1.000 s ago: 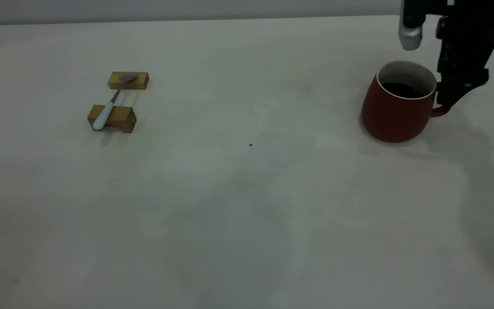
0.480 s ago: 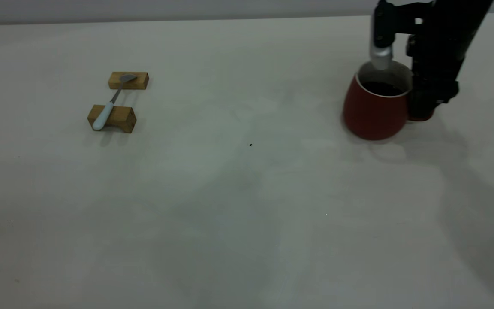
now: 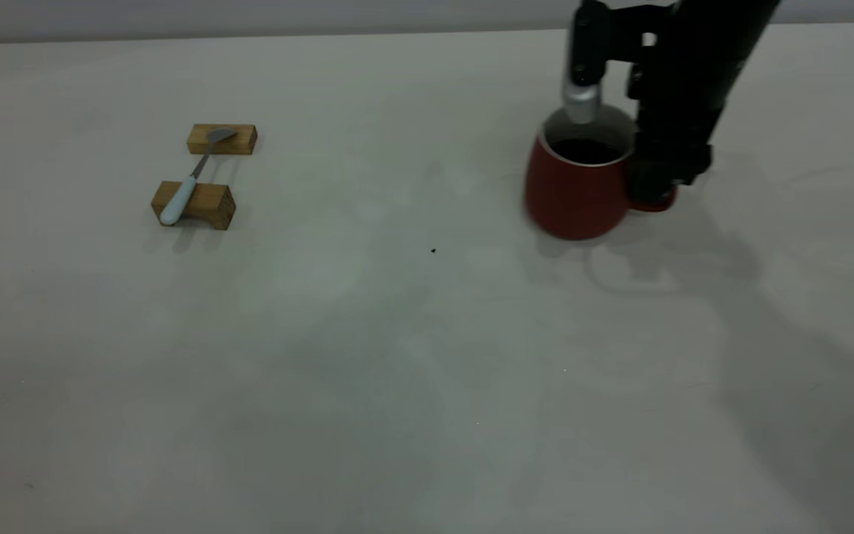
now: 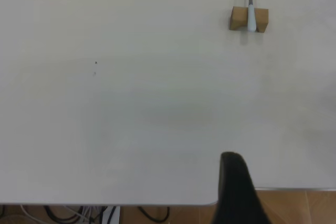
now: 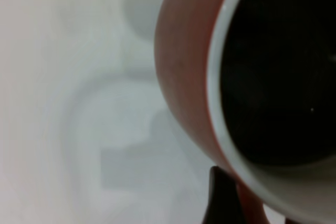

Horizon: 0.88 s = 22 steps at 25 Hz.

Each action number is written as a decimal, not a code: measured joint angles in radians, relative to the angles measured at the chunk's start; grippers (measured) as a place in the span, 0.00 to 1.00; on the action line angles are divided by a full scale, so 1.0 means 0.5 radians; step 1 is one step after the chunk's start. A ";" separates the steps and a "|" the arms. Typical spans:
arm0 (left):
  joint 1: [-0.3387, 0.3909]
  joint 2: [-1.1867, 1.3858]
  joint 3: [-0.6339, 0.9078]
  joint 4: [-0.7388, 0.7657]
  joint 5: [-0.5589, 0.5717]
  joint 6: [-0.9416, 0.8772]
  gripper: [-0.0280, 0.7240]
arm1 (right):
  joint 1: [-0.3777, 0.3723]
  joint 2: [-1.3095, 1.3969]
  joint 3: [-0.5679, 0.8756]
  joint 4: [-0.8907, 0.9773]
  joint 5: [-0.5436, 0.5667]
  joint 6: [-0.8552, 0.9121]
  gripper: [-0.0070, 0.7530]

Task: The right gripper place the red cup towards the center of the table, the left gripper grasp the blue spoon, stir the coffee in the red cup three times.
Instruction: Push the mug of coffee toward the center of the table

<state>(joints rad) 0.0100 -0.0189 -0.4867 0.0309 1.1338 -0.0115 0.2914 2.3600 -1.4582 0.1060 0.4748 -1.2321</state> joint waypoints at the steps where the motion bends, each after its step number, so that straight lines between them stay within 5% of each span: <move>1: 0.000 0.000 0.000 0.000 0.000 0.000 0.75 | 0.019 0.000 0.000 0.023 -0.015 0.000 0.75; 15: 0.000 0.000 0.000 0.000 0.000 0.000 0.75 | 0.305 0.000 0.000 0.379 -0.146 0.000 0.75; 22: 0.000 0.000 0.000 0.000 0.000 0.000 0.75 | 0.318 0.000 0.000 0.431 -0.137 0.036 0.75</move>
<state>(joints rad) 0.0100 -0.0189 -0.4867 0.0309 1.1338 -0.0115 0.4502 2.3600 -1.4582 0.3216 0.4063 -1.2143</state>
